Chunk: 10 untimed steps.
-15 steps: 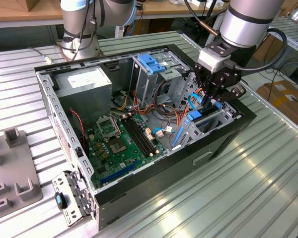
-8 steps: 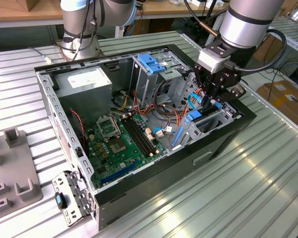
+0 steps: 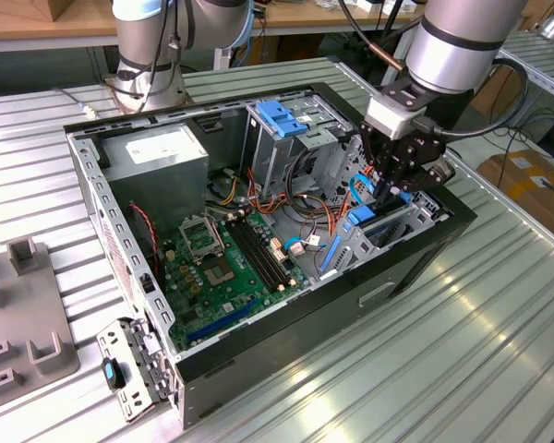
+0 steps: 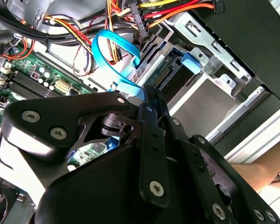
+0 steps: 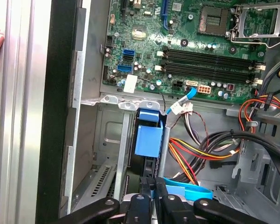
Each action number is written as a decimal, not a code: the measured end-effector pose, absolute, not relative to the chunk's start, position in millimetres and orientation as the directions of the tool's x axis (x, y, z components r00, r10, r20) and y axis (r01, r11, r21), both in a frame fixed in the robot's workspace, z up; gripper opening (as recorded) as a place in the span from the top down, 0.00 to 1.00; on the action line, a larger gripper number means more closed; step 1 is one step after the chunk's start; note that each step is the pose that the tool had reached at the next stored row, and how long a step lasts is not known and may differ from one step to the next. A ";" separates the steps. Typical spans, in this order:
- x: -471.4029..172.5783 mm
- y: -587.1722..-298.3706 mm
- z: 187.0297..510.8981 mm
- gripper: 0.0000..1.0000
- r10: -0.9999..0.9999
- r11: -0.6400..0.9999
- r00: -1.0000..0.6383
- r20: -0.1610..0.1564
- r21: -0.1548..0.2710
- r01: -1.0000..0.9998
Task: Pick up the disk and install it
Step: 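Insert the first disk wire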
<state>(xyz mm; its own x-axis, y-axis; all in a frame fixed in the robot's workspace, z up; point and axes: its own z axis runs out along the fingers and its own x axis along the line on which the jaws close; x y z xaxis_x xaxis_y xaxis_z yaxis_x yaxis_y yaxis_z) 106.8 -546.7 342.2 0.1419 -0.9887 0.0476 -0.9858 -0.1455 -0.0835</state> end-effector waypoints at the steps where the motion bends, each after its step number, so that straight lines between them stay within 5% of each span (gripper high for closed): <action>1: 106.8 -546.7 342.2 0.84 -0.989 -0.145 0.142 0.048 -0.083 -0.986; 10: 106.8 -546.7 340.2 0.84 -0.989 -0.145 0.142 0.048 -0.083 -0.986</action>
<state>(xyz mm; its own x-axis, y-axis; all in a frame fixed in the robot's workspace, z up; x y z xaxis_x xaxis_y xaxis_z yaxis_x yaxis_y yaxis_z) 106.8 -546.7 340.2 0.1419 -0.9887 0.0477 -0.9858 -0.1455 -0.0835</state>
